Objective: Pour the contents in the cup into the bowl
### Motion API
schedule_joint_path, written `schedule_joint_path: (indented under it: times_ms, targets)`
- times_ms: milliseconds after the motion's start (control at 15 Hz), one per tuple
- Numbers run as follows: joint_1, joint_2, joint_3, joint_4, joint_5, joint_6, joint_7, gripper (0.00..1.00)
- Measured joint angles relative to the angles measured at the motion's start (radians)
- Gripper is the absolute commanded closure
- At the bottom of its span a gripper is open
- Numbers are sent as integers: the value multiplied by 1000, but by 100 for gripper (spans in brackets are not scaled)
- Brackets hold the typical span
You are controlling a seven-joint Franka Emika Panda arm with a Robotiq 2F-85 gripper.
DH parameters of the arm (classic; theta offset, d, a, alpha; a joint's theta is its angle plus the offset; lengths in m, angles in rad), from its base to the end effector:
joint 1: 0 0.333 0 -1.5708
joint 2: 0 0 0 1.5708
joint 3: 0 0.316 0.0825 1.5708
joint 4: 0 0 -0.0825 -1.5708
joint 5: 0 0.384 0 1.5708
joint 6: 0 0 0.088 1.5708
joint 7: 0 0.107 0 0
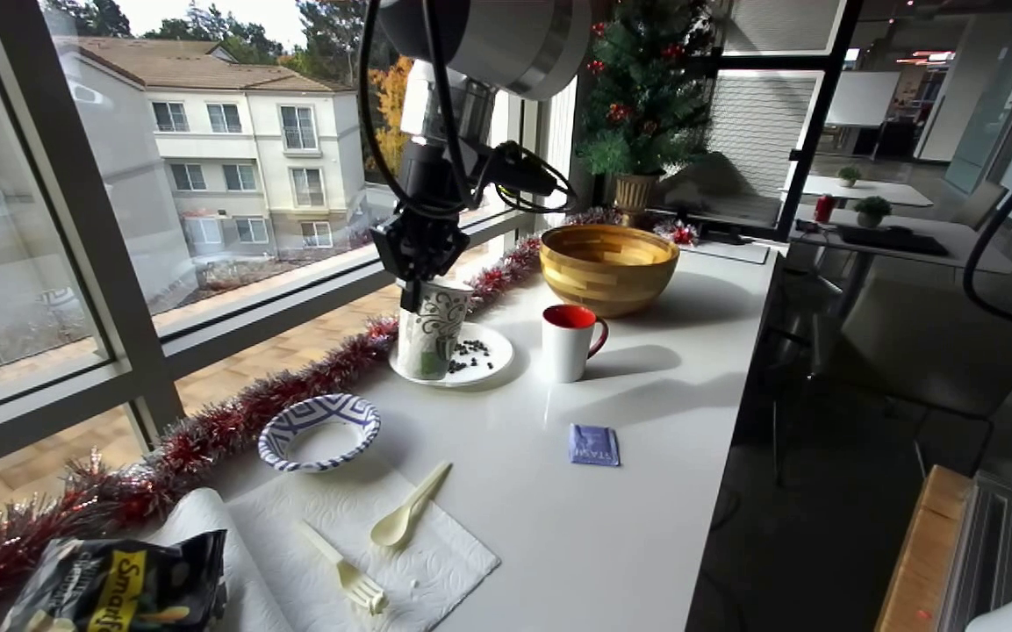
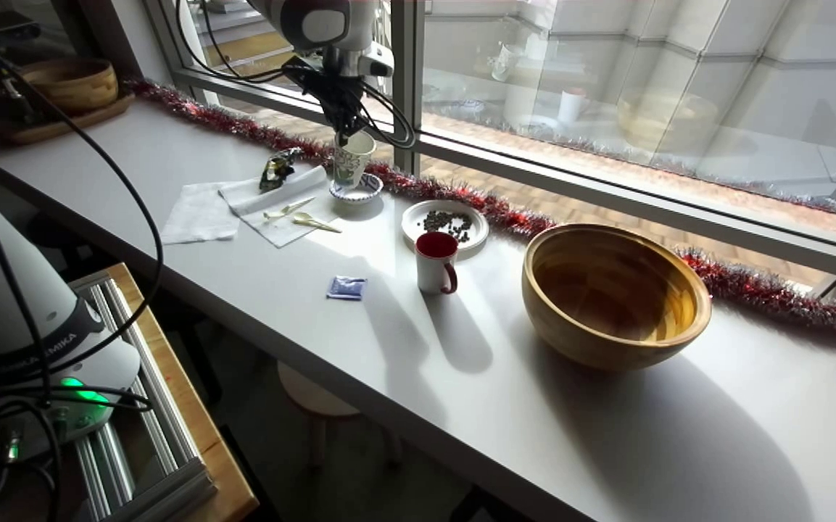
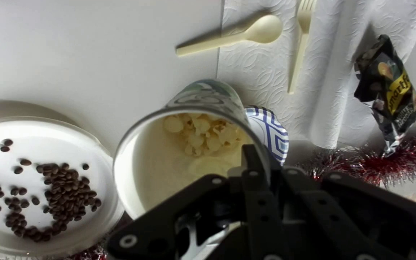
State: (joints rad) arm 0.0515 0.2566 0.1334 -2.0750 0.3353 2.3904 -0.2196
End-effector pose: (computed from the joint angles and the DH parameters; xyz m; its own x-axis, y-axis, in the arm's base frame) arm 0.5793 0.1094 0.3128 0.9857 0.1476 0.0816 0.1640 -0.9518 -0.2590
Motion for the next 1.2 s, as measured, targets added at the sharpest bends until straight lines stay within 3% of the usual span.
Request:
schedule_joint_path:
  times_ms: [267, 600, 1200]
  targets:
    - [-55, 83, 66, 121, 199, -24, -200, 99]
    - [-114, 203, 129, 256, 393, -148, -378, 99]
    - [-159, 390, 121, 430, 663, -460, -519, 99]
